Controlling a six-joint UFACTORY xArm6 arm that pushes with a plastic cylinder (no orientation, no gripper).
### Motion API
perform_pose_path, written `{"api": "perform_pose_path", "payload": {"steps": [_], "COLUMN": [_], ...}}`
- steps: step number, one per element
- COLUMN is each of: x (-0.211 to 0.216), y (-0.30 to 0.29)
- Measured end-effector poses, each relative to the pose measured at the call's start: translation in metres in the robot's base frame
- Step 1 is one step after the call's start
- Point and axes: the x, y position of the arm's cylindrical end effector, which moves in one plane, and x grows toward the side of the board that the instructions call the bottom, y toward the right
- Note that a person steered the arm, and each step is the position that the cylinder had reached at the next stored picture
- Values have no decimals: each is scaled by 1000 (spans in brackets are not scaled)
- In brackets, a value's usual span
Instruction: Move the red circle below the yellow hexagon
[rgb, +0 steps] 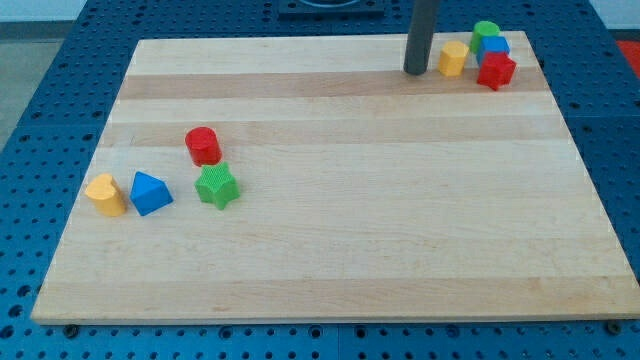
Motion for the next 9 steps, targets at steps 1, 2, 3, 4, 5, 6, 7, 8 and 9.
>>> {"api": "perform_pose_path", "payload": {"steps": [1, 2, 3, 4, 5, 6, 7, 8, 9], "x": [0, -20, -20, 29, 43, 22, 40, 102, 146], "y": [40, 67, 60, 17, -44, -133, -266, -365, -367]}}
